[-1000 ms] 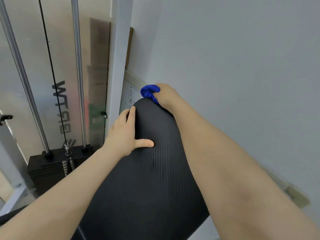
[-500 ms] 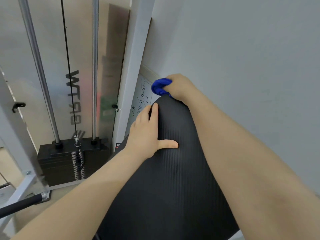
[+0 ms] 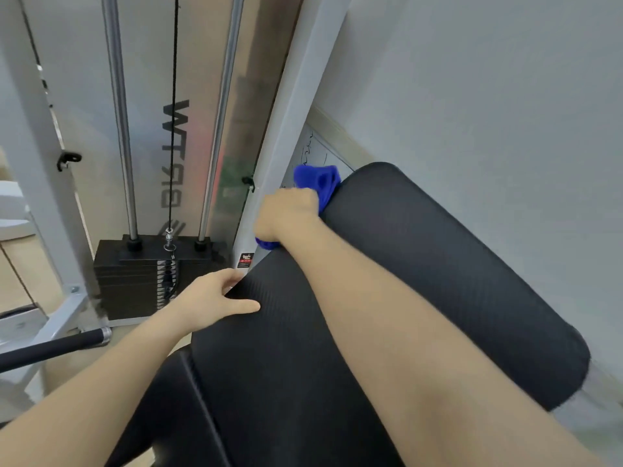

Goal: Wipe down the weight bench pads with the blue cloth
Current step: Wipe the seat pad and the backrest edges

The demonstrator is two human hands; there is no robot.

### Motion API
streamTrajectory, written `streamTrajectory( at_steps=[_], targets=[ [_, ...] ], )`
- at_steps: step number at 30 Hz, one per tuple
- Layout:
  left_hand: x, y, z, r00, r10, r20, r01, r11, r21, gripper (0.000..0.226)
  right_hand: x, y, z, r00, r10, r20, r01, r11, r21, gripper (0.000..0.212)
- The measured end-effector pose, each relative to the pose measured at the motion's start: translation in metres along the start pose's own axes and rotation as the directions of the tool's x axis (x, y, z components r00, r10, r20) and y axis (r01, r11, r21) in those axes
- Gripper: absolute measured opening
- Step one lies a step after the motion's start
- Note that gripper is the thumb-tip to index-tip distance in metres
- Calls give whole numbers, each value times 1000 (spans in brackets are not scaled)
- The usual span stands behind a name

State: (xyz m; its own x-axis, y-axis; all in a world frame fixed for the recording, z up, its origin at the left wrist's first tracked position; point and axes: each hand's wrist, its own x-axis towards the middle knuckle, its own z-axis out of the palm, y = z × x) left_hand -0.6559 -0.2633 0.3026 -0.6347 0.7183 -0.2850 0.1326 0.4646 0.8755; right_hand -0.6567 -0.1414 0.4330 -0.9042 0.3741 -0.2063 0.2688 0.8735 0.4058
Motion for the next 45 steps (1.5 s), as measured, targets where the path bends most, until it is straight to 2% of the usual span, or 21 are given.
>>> streamTrajectory(
  at_steps=[2,4,6,8,11,13,14,16,19,21,22,26,29,31,35,38,40,42,45],
  targets=[
    [-2,-5,3,1000,1,-19,-1,1000,5,55,-7,-30,24,997,-71,24,73,995,-69,25],
    [-4,-11,8,998,-33,-61,37,997,71,59,-4,-30,25,995,-96,19,97,994,-55,21],
    [-7,-17,11,995,-61,-82,69,993,93,66,1,-4,8,999,-44,-3,44,998,-36,19],
    [-10,-21,12,997,-47,-66,53,994,95,73,1,25,-13,997,71,-11,-71,992,-102,23],
    [-13,-29,9,999,-32,-19,33,998,50,83,-2,32,-20,970,240,47,-219,938,-269,43],
    [-14,-36,6,999,-32,12,31,998,58,85,0,4,-4,954,264,141,-210,927,-311,54],
    [-14,-40,5,999,-27,31,24,995,95,84,3,-13,9,953,255,166,-195,931,-308,53],
    [-15,-51,4,998,-43,54,33,982,184,81,8,-46,35,959,213,185,-154,945,-289,38],
    [-18,-69,4,996,-91,6,89,982,169,69,2,-74,64,987,80,137,-48,973,-227,28],
    [-18,-76,9,994,-97,-55,103,988,119,61,-2,-71,65,998,-9,63,18,989,-148,21],
    [-18,-79,11,993,-92,-80,100,989,107,59,0,-61,58,1000,-6,23,9,993,-122,18],
    [-14,-86,14,990,-75,-120,80,996,32,53,10,2,17,968,173,-181,-218,940,-264,13],
    [-13,-89,14,990,-64,-126,69,997,37,49,7,11,19,942,186,-281,-270,916,-298,24],
    [-14,-87,14,990,-57,-131,63,997,39,47,4,-10,34,948,157,-276,-228,943,-244,25],
    [-15,-86,13,989,-39,-139,53,994,98,54,0,-71,77,981,17,-194,-46,989,-144,24],
    [-14,-90,15,987,-21,-157,35,996,84,60,-9,-99,98,987,-47,-152,22,987,-160,25],
    [-14,-94,18,984,-25,-174,31,999,31,58,-9,-92,92,988,-101,-113,82,984,-156,25],
    [-14,-97,19,982,-36,-183,35,999,-11,55,-3,-67,70,992,-47,-114,33,992,-122,25],
    [-13,-98,21,981,-59,-183,55,998,-24,58,6,-19,35,965,140,-221,-184,963,-198,30]
  ],
)
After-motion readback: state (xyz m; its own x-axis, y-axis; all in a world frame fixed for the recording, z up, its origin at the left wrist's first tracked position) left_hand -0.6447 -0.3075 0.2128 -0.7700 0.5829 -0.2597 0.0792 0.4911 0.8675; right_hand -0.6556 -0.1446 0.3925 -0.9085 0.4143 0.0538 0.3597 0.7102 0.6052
